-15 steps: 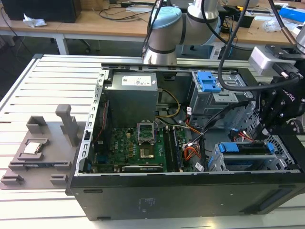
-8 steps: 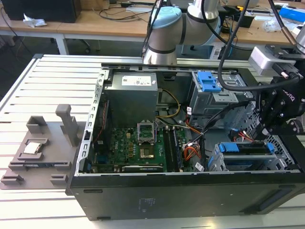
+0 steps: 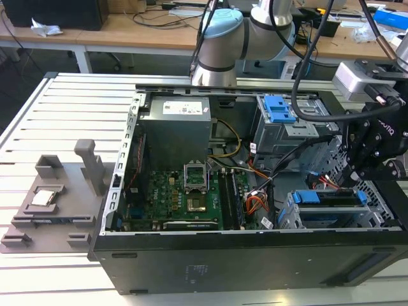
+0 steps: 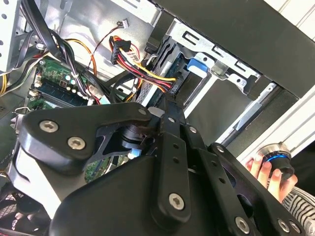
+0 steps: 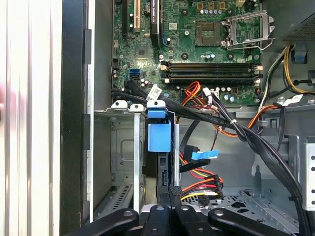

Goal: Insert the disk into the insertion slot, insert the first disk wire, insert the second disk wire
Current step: 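Insert the second disk wire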

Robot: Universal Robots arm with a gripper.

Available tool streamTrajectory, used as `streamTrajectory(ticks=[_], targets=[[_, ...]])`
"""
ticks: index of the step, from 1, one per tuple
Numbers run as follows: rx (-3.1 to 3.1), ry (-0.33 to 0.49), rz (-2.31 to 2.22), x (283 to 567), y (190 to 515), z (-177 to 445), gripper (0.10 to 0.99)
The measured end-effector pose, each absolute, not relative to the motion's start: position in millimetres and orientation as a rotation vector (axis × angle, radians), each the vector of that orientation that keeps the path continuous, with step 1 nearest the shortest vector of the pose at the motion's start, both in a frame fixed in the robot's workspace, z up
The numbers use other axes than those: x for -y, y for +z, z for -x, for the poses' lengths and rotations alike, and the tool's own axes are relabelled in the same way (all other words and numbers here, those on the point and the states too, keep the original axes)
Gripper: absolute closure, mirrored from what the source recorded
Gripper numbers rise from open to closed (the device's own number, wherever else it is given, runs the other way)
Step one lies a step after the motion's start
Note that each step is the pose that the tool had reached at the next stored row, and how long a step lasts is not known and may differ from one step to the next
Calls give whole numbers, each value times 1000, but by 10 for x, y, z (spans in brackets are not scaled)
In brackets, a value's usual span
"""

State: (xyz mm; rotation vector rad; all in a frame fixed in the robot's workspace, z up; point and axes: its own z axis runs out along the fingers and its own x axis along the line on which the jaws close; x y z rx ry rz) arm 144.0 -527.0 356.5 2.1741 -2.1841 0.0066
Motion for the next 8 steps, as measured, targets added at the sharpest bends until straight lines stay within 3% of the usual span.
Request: streamTrajectory(ticks=[8], targets=[[2184, 7, -2174, 5270, 3565, -1318, 980]])
